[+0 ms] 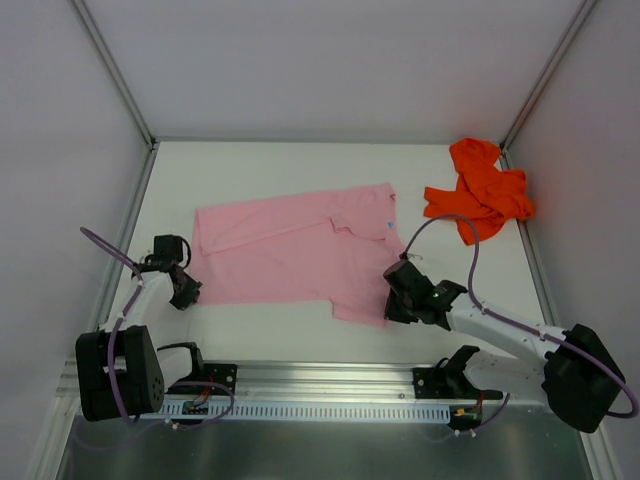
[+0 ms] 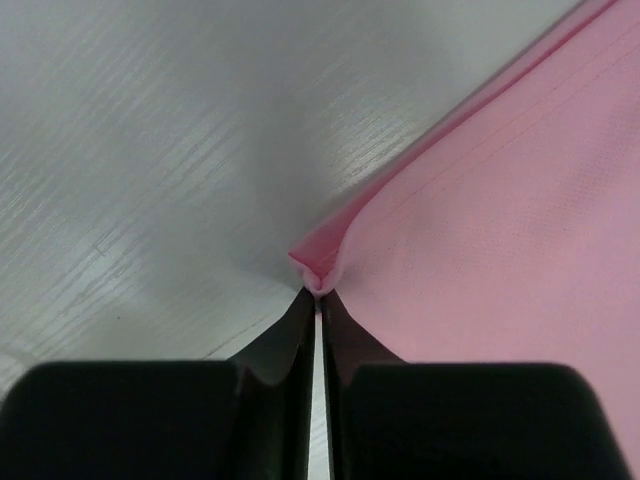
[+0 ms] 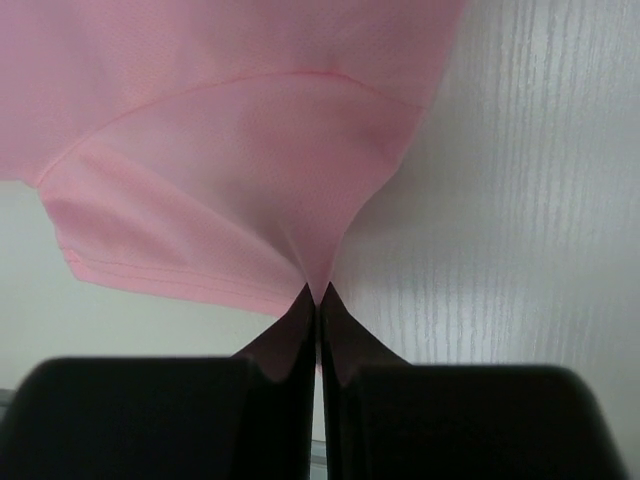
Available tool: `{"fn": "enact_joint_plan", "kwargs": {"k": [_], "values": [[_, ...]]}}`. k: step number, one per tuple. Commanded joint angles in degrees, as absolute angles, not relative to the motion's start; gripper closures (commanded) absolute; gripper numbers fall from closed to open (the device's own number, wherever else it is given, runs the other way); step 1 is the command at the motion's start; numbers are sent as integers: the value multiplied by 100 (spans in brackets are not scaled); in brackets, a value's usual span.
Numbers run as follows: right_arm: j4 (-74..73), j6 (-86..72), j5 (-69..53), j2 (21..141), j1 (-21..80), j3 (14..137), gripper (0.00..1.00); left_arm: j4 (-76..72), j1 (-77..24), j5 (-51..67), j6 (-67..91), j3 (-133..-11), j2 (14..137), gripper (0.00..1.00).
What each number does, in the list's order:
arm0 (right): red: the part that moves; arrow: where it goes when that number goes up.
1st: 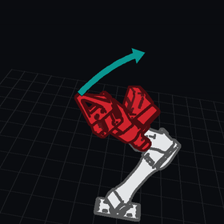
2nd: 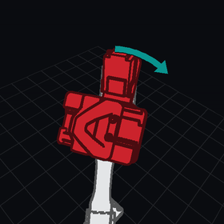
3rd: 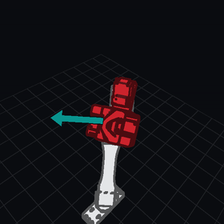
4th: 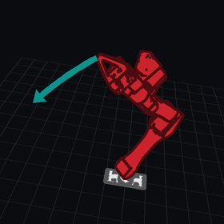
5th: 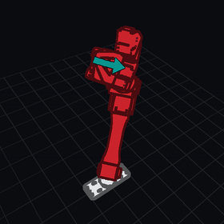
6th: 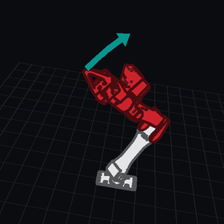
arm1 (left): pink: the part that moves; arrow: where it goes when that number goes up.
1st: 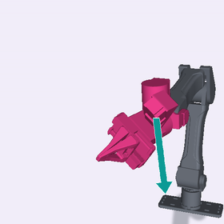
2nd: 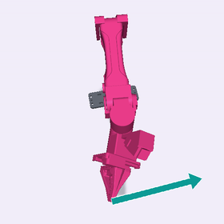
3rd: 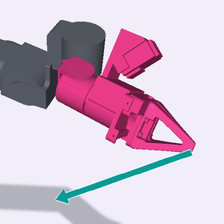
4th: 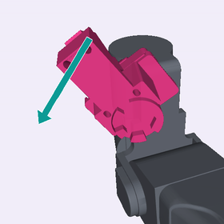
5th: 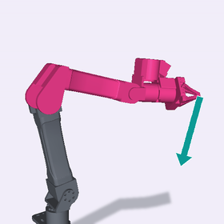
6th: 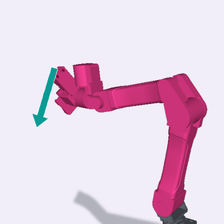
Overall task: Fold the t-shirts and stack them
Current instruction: Grap the side of the flattened tshirt closest away from the robot with both arms, then fold the other side of the tshirt into a rectangle
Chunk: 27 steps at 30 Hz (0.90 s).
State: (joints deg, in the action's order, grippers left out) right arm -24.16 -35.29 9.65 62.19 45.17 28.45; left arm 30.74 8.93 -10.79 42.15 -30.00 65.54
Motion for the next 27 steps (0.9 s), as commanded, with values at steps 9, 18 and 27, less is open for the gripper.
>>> {"fn": "enact_joint_plan", "kwargs": {"k": [9,18,27], "values": [[-2927,-2743,1038,5441,4167,4173,99,2733,747,-580,3525,-3752,6091,100],[-2980,-1925,362,5967,3077,5396,99,2541,747,-756,3023,-4842,6257,100],[-2461,-1275,-527,7627,2628,6836,99,2206,747,-1072,3357,-5229,7215,100]]}}
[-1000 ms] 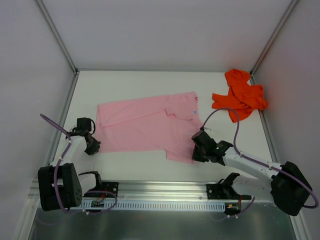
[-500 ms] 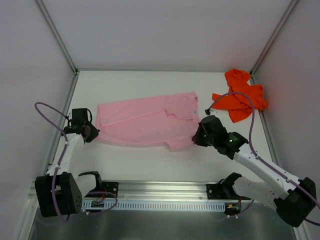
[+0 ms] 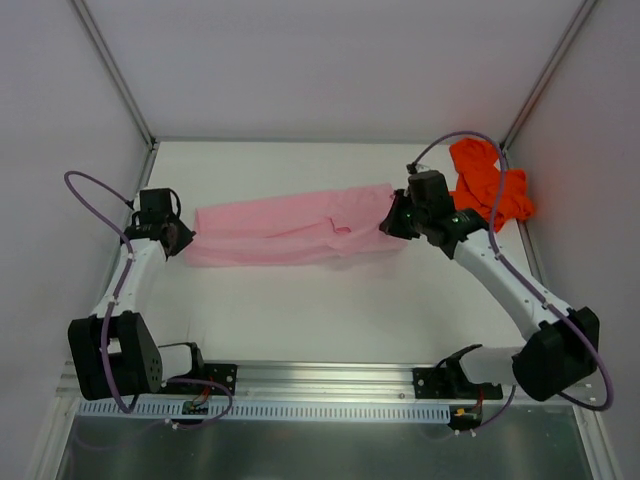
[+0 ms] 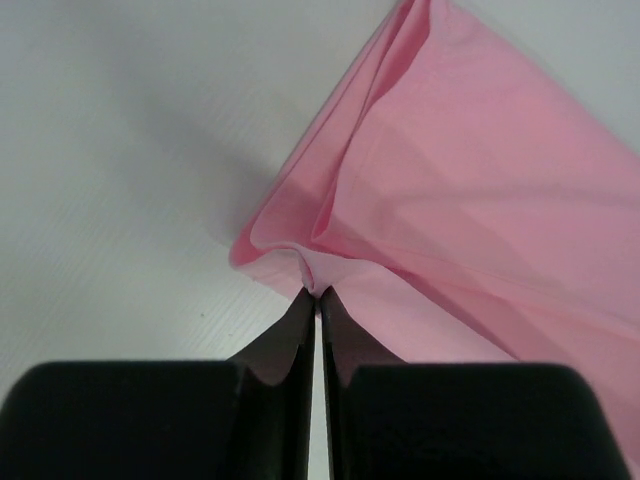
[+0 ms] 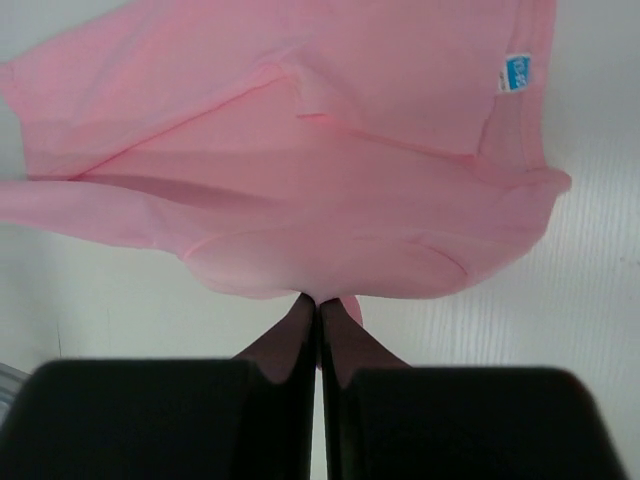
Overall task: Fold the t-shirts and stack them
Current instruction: Fold the other side of the tshirt into a rectangle
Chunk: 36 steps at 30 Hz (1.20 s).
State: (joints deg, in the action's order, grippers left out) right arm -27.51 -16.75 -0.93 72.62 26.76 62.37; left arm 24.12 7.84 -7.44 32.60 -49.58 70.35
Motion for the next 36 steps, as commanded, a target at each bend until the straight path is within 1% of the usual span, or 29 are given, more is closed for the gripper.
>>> {"fn": "enact_joint_plan", "kwargs": {"k": [1,12,19,23,36], "values": [[-2452,-1187,-545,7777,2619,6960,99,2171,756,-1107,3349,-5273,7364,100],[-2250,-1046,-756,9437,2320,7989,99,1855,747,-1037,3270,-6081,8665,100],[-2241,-1072,-773,10273,2083,8665,99,1969,747,-1239,3270,-6696,9527,100],[-2206,-1064,-931,10590,1881,8973,99,1977,747,-1187,3261,-6952,9878,100],[-2259,-950,-1169,11460,1863,9597,99,2039,747,-1204,3190,-7453,10573,100]]}}
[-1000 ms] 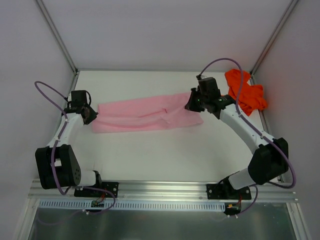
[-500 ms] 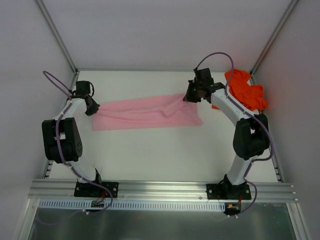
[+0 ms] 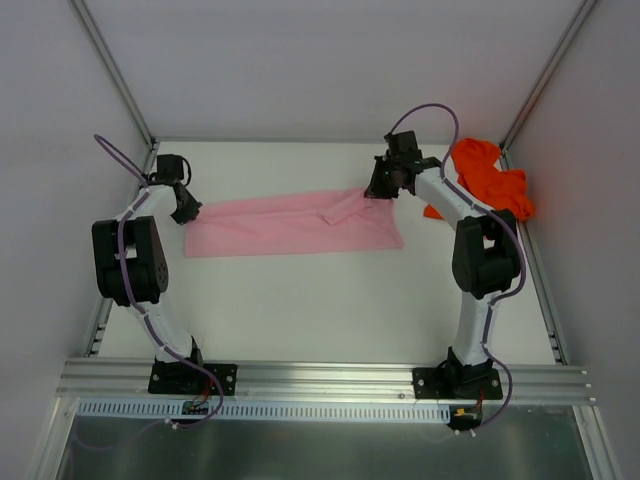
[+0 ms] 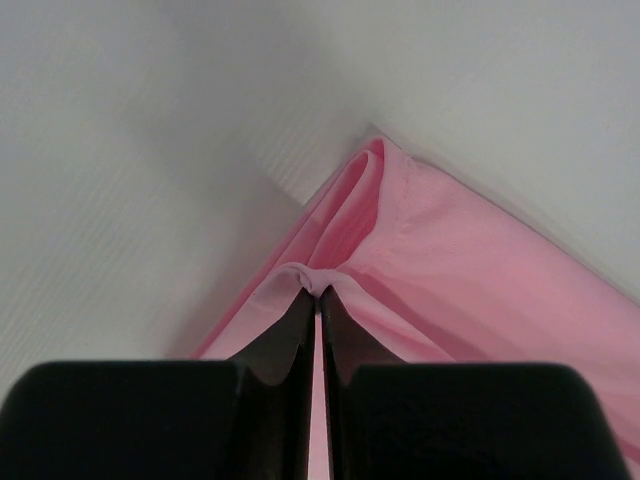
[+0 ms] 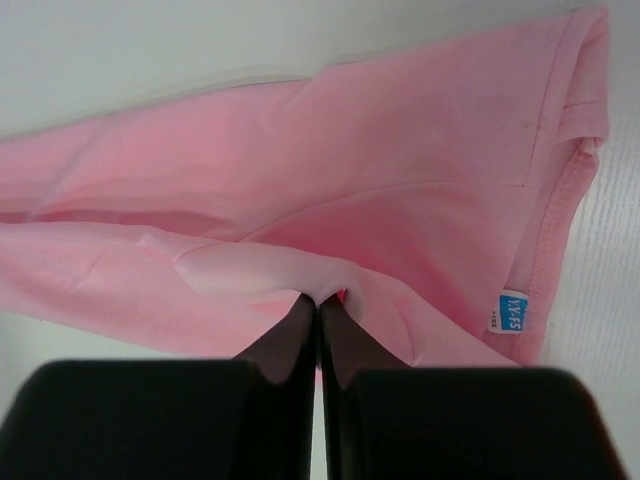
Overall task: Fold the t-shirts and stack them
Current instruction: Fold the other side of the tshirt into a rectangle
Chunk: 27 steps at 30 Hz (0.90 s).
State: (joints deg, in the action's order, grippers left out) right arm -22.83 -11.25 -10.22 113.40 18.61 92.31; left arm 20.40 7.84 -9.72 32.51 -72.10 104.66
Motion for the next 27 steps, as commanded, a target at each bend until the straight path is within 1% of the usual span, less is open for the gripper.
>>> {"fn": "enact_joint_plan", "kwargs": {"k": [1,2,4,6,7,8,9,10,11,13,16,18,19,20,23,26,27], "values": [[-2267,-906,-1178,11513,1863,9650,99,2056,747,-1195,3190,-7471,10608,100],[-2372,-810,-1169,11557,1863,9711,98,2065,747,-1195,3190,-7488,10634,99],[-2487,-660,-1169,11680,1855,9966,91,2101,747,-1213,3199,-7532,10661,85],[-2680,-371,-1143,11759,1863,10185,69,2127,747,-1239,3147,-7585,10618,68],[-2776,-256,-1169,11829,1863,10491,48,2153,747,-1239,3120,-7628,10591,59],[-2986,-150,-1152,11865,1863,10659,40,2171,747,-1239,3103,-7655,10547,45],[-3075,25,-1143,11891,1863,10844,30,2206,747,-1248,3068,-7725,10451,38],[-3285,200,-1073,11944,1863,11211,18,2232,747,-1257,3050,-7760,10398,23],[-3383,280,-1020,11962,1863,11415,13,2259,747,-1266,3041,-7804,10276,19],[-3672,483,-810,11979,1863,11976,7,2311,747,-1213,2971,-7919,10152,13],[-3954,475,-756,11953,1863,12383,5,2390,747,-1090,2883,-8007,9871,7],[-4060,326,-939,11822,1863,12279,7,2391,747,-968,2830,-7954,9625,5],[-4052,99,-1167,11752,1872,12113,12,2382,738,-784,2821,-7902,9537,5],[-3921,18,-1265,11568,1881,11885,16,2347,721,-695,2821,-7823,9336,5],[-3385,-281,-1327,11216,2003,10298,22,2198,467,-449,2795,-7280,8949,5],[-3279,-474,-1345,11224,2214,9714,32,2136,106,-361,2882,-6901,8728,5],[-3235,-509,-1275,11232,2267,9590,39,2110,36,-308,2926,-6812,8693,6]]}}
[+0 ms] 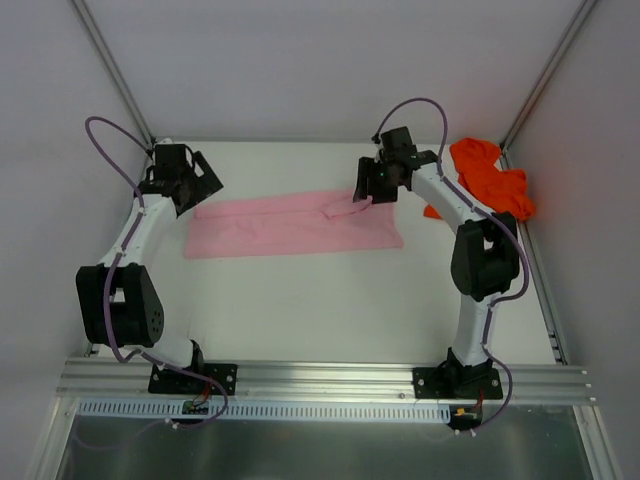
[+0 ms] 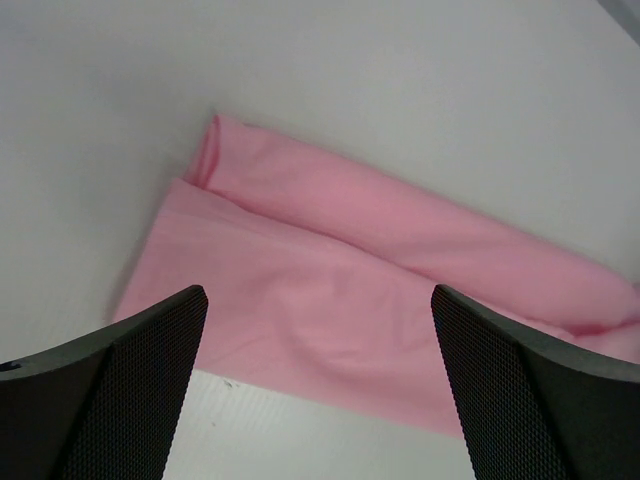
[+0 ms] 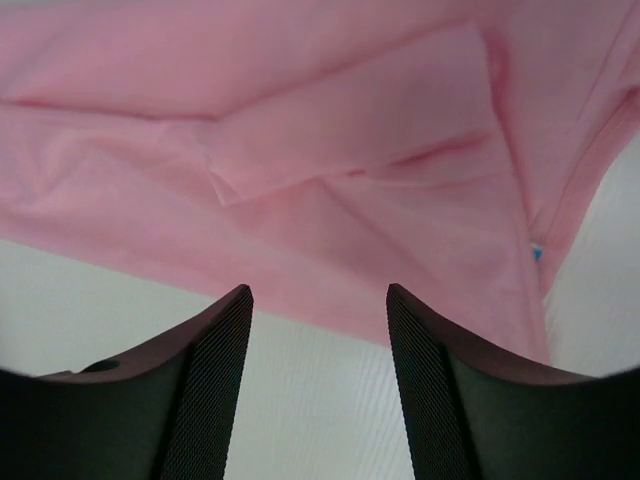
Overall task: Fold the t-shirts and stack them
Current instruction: Fold the other side of the tshirt into a rectangle
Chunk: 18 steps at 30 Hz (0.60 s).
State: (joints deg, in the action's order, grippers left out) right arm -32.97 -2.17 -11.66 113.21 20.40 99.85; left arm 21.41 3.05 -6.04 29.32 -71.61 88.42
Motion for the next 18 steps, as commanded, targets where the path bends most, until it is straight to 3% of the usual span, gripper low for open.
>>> {"fn": "enact_joint_plan", "kwargs": {"k": [1,8,18], "values": [[-3078,-536,-1248,11232,2302,9476,42,2057,26,-134,2962,-6707,8614,6],[-2857,-510,-845,11583,2479,9378,61,1670,-229,193,2997,-6188,8604,6],[-3155,-299,-677,12515,2487,10397,71,1722,-229,97,2988,-6301,9026,7]]}}
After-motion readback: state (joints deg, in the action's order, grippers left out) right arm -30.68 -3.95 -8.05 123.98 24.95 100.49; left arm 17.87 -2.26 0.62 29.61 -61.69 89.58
